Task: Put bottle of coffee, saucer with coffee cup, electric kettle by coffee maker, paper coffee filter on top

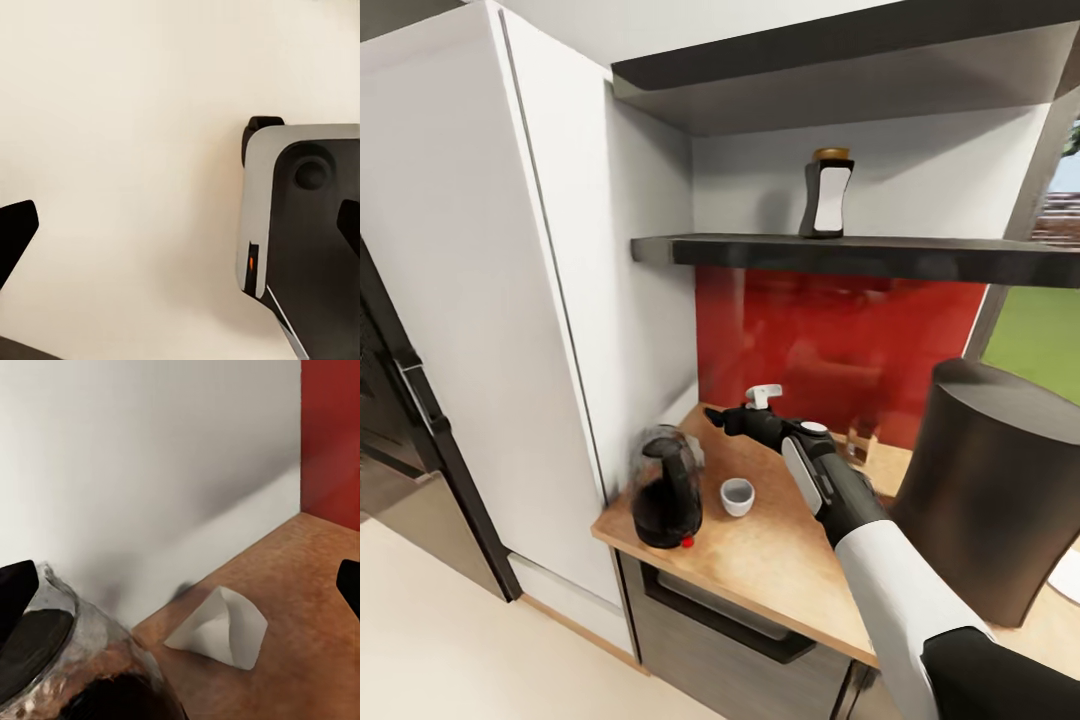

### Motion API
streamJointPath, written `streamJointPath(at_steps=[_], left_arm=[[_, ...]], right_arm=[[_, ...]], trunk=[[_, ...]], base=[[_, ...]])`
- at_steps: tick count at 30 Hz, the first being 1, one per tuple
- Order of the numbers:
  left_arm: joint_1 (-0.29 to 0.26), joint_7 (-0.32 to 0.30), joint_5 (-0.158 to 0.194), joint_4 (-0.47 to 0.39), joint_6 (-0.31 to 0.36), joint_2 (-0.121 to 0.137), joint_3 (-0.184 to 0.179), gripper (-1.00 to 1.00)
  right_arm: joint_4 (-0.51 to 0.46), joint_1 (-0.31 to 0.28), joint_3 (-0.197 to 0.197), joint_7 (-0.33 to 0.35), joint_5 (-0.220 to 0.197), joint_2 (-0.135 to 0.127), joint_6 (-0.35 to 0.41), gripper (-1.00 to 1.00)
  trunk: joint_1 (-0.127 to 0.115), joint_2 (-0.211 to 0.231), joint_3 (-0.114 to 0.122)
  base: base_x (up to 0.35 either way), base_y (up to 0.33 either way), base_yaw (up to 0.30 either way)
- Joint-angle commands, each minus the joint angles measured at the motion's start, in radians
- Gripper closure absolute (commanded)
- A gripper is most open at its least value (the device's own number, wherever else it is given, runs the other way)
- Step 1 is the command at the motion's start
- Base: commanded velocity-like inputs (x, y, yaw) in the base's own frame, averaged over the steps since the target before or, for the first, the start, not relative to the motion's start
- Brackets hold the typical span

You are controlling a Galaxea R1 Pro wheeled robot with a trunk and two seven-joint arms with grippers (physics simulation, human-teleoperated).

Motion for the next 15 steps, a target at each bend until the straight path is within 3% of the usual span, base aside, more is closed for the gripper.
streamJointPath(at_steps=[1,15], left_arm=[[0.0,-0.005,0.004,0.001,-0.001,0.0,0.003,-1.0],[0.0,-0.004,0.003,0.001,-0.001,-0.002,0.003,-1.0]], right_arm=[[-0.001,-0.001,-0.001,0.0,-0.008,-0.001,0.007,-1.0],[-0.002,-0.001,-0.001,0.0,-0.008,-0.02,0.007,-1.0]], trunk=[[0.001,-0.002,-0.002],[0.001,-0.002,-0.002]], base=[[0.147,0.279,0.0],[0.147,0.279,0.0]])
